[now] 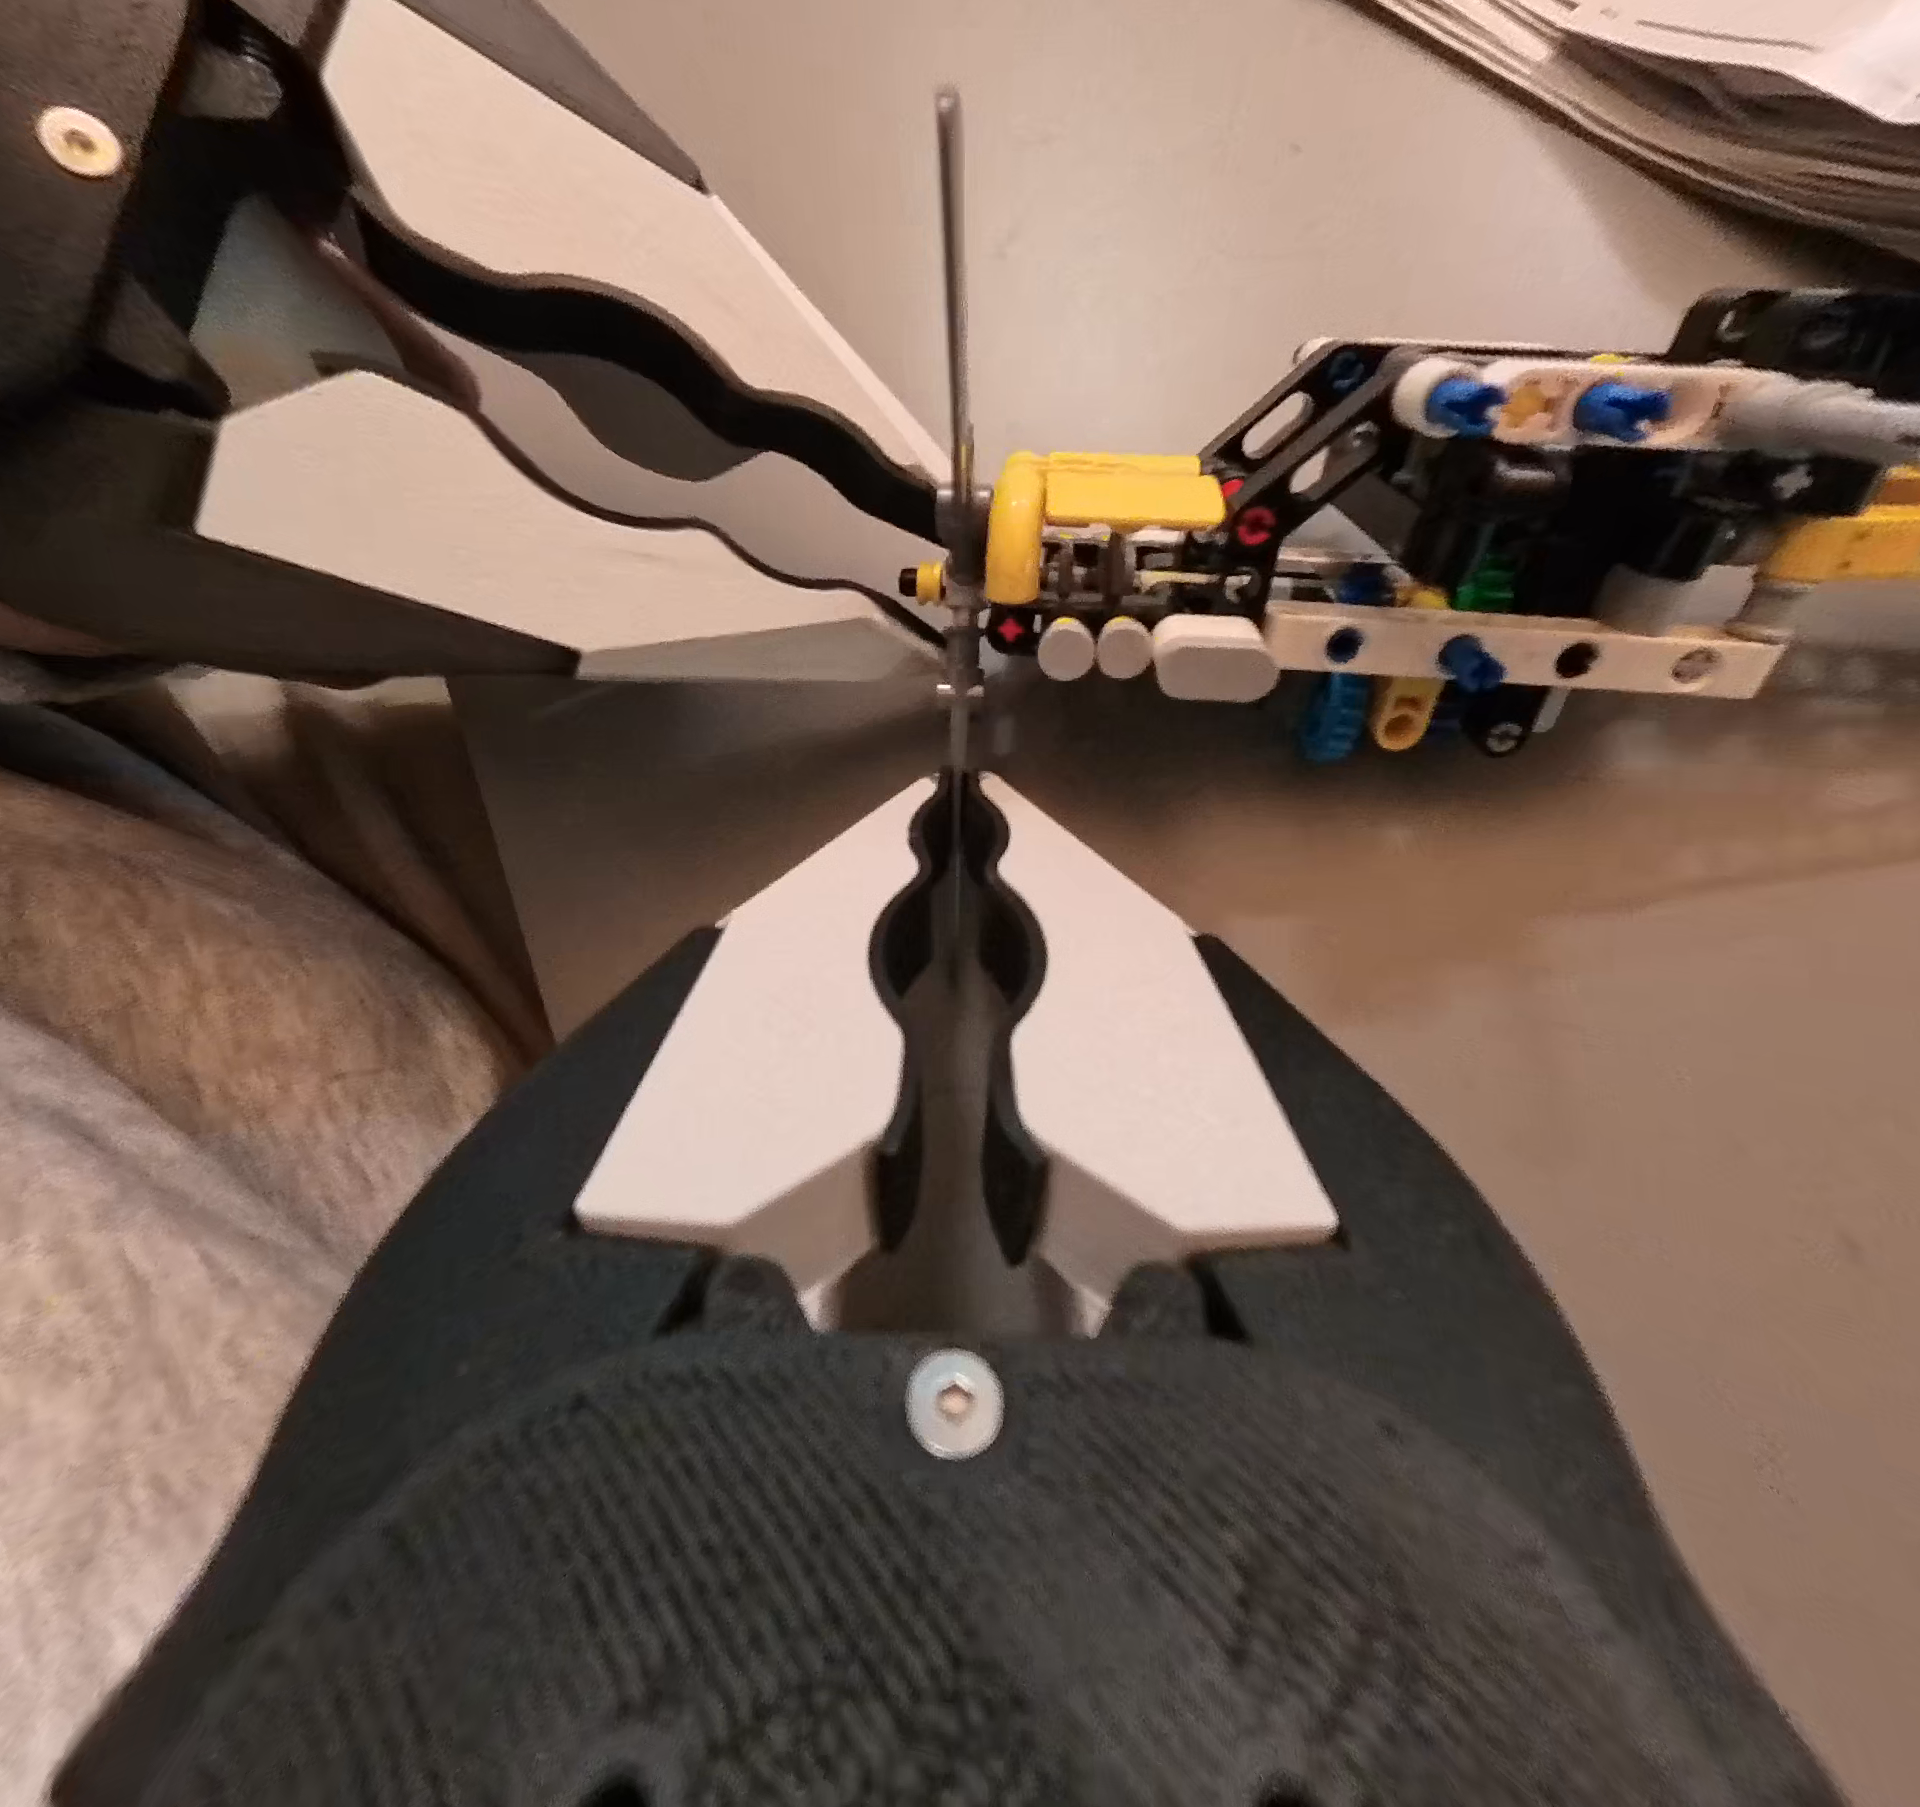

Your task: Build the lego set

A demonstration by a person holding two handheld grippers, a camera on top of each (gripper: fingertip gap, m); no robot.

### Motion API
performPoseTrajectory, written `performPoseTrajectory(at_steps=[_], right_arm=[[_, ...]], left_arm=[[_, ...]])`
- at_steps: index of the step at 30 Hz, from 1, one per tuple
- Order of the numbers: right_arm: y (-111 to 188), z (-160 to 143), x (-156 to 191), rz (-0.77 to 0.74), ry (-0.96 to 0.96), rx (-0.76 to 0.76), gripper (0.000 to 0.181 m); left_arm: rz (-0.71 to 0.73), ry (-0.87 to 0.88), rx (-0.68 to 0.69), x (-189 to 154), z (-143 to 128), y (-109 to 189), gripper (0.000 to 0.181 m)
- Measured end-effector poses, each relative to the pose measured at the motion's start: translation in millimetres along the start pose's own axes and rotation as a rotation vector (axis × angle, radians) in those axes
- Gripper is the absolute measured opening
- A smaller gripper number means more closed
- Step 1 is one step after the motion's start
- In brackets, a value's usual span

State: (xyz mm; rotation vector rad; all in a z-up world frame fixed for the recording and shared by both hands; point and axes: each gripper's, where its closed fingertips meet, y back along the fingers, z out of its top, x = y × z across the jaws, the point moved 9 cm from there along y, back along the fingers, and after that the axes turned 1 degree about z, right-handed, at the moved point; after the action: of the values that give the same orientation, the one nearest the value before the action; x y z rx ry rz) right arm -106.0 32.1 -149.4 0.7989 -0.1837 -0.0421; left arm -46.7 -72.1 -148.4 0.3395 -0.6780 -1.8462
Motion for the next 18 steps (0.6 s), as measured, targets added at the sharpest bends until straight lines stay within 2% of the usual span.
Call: performPoseTrajectory(at_steps=[18], right_arm=[[-2.0, -0.4, 5.8, -0.053, -0.029, -0.027, 0.000]], left_arm=[[0.094, -0.026, 0.028, -4.9, -2.2, -2.4, 0.008]])
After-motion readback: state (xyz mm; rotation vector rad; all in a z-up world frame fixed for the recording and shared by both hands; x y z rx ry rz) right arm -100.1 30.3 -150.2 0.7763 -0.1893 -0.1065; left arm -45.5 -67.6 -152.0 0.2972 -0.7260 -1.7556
